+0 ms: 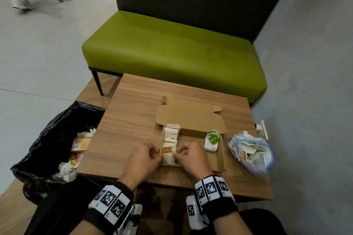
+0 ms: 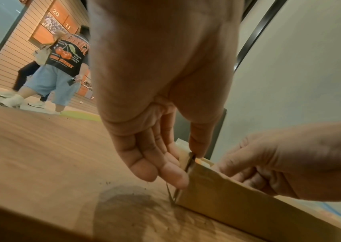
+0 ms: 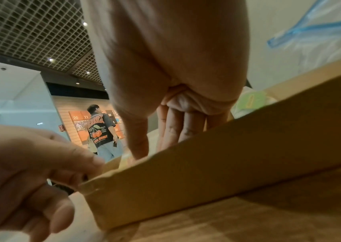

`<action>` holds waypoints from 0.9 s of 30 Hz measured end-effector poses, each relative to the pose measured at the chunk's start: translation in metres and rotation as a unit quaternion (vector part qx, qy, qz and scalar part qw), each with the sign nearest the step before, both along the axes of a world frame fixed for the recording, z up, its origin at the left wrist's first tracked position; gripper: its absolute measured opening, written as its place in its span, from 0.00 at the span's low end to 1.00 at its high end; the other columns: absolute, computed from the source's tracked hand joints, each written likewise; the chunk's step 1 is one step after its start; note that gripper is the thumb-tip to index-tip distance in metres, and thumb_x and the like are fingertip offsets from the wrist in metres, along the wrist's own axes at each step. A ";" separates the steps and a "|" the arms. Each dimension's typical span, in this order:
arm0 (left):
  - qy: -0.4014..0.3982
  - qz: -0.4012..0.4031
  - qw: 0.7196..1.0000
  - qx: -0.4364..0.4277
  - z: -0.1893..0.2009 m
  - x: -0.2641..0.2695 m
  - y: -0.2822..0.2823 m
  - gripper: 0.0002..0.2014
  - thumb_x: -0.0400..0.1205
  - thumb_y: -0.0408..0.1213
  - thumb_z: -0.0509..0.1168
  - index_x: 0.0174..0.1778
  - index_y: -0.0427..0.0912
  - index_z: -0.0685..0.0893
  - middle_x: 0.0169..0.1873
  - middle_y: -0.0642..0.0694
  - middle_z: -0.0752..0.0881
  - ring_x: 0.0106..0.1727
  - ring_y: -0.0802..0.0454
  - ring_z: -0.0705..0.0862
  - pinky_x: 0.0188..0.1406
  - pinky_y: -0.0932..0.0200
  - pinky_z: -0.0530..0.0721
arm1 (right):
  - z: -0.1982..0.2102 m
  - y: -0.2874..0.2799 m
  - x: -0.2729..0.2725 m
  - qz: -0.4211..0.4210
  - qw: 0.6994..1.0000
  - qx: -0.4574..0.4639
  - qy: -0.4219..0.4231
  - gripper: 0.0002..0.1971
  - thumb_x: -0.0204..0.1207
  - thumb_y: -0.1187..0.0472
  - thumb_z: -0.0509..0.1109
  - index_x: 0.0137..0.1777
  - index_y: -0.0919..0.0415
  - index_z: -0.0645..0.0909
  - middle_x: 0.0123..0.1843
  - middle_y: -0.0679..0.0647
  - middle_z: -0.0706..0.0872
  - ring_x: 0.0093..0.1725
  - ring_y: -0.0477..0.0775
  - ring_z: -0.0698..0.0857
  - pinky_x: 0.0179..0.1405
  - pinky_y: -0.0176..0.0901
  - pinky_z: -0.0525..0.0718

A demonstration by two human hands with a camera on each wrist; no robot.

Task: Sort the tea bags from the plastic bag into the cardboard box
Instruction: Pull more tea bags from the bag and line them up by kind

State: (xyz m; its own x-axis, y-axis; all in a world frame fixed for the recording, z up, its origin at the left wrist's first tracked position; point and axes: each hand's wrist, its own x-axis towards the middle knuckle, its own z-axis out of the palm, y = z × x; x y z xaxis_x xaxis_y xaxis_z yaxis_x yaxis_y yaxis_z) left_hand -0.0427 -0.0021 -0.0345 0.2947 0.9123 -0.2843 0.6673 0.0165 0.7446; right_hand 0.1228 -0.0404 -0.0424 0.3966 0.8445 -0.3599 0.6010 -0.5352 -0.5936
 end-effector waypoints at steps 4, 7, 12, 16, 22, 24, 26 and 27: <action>-0.006 0.001 1.000 0.001 -0.001 0.001 0.001 0.08 0.76 0.40 0.76 0.39 0.53 0.82 0.32 0.54 0.87 0.34 0.62 0.86 0.34 0.69 0.81 | 0.000 -0.001 0.000 0.003 0.999 -0.034 -0.025 0.13 0.62 0.51 0.86 0.35 0.53 0.84 0.37 0.47 0.90 0.40 0.46 0.88 0.47 0.52 0.90; -0.014 -0.003 1.000 -0.007 -0.002 0.000 0.000 0.08 0.77 0.39 0.75 0.41 0.53 0.82 0.33 0.53 0.88 0.32 0.60 0.87 0.35 0.65 0.85 | -0.003 0.002 -0.008 -0.003 0.998 -0.032 -0.056 0.12 0.62 0.50 0.86 0.35 0.53 0.85 0.38 0.45 0.88 0.41 0.44 0.87 0.45 0.47 0.88; -0.001 -0.008 1.000 -0.002 0.001 0.002 0.000 0.06 0.78 0.41 0.75 0.43 0.52 0.83 0.34 0.55 0.87 0.35 0.63 0.86 0.35 0.67 0.82 | 0.002 0.002 -0.015 -0.029 0.997 -0.025 -0.072 0.11 0.64 0.50 0.85 0.36 0.53 0.86 0.38 0.44 0.88 0.42 0.46 0.87 0.42 0.43 0.86; 0.042 -0.007 0.999 0.017 0.008 0.003 -0.002 0.11 0.78 0.46 0.74 0.54 0.49 0.85 0.40 0.57 0.85 0.39 0.64 0.83 0.33 0.70 0.75 | 0.021 -0.012 0.000 -0.037 0.999 -0.013 -0.027 0.10 0.69 0.47 0.81 0.42 0.51 0.86 0.40 0.46 0.89 0.43 0.45 0.87 0.47 0.48 0.89; 0.050 -0.072 0.985 0.148 0.047 0.036 -0.020 0.12 0.82 0.48 0.68 0.61 0.52 0.82 0.47 0.57 0.82 0.43 0.60 0.79 0.38 0.64 0.73 | 0.072 -0.060 0.063 -0.097 0.986 0.102 -0.091 0.03 0.73 0.52 0.76 0.43 0.49 0.87 0.34 0.41 0.86 0.39 0.41 0.86 0.41 0.40 0.84; 0.047 -0.181 0.967 0.174 0.056 0.061 -0.031 0.12 0.84 0.47 0.66 0.63 0.55 0.80 0.51 0.60 0.81 0.47 0.63 0.77 0.43 0.69 0.72 | 0.077 -0.078 0.092 -0.132 0.962 0.152 -0.185 0.01 0.72 0.56 0.77 0.42 0.52 0.88 0.38 0.45 0.87 0.45 0.48 0.85 0.44 0.44 0.82; 0.042 -0.280 0.941 0.187 0.063 0.088 -0.040 0.14 0.85 0.45 0.63 0.67 0.56 0.78 0.59 0.58 0.81 0.54 0.61 0.80 0.49 0.68 0.75 | 0.078 -0.091 0.121 -0.155 0.939 0.138 -0.273 0.04 0.69 0.61 0.79 0.43 0.53 0.90 0.50 0.55 0.83 0.55 0.59 0.79 0.52 0.51 0.79; 0.046 -0.320 0.926 0.197 0.064 0.103 -0.044 0.15 0.86 0.43 0.62 0.69 0.55 0.77 0.64 0.56 0.81 0.58 0.57 0.81 0.53 0.63 0.78 | 0.078 -0.095 0.134 -0.155 0.935 0.099 -0.302 0.06 0.69 0.61 0.79 0.45 0.52 0.90 0.56 0.56 0.81 0.59 0.61 0.76 0.56 0.54 0.79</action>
State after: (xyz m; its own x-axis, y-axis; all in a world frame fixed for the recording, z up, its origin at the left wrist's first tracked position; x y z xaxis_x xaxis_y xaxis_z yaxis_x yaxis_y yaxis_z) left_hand 0.0599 -0.0460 0.0300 0.8013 0.5979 -0.0186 0.5083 -0.6642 0.5482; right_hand 0.2571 -0.1353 0.0355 0.7145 0.6809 0.1608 0.6925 -0.6553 -0.3017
